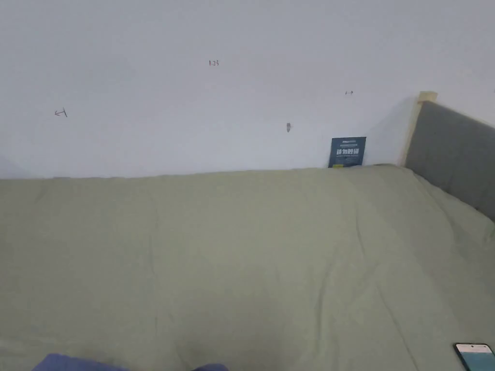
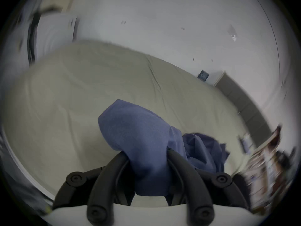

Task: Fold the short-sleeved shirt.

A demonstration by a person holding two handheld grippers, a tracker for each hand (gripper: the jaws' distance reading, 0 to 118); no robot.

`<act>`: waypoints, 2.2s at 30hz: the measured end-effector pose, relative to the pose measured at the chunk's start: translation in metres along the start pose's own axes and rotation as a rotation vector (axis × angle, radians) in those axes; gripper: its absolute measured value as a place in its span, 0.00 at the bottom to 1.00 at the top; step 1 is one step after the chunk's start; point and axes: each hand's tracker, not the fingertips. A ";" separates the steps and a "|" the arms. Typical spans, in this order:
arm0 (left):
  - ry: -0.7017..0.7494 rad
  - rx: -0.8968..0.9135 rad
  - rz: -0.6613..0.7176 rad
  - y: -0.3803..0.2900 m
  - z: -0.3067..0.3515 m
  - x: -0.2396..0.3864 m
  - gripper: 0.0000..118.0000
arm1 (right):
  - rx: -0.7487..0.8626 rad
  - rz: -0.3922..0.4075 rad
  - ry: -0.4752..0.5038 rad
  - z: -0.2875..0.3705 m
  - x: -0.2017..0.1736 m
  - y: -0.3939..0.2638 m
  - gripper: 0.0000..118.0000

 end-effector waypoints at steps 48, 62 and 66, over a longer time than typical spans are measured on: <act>-0.423 -0.055 0.331 -0.018 -0.003 0.019 0.31 | -0.339 -0.242 0.459 -0.210 -0.032 -0.030 0.00; -0.763 -0.373 0.580 -0.072 -0.144 0.006 0.96 | -0.482 -0.224 0.298 -0.255 0.015 -0.074 0.00; -0.650 -0.367 0.542 -0.057 -0.144 0.028 0.21 | -0.477 -0.262 0.324 -0.253 0.020 -0.074 0.00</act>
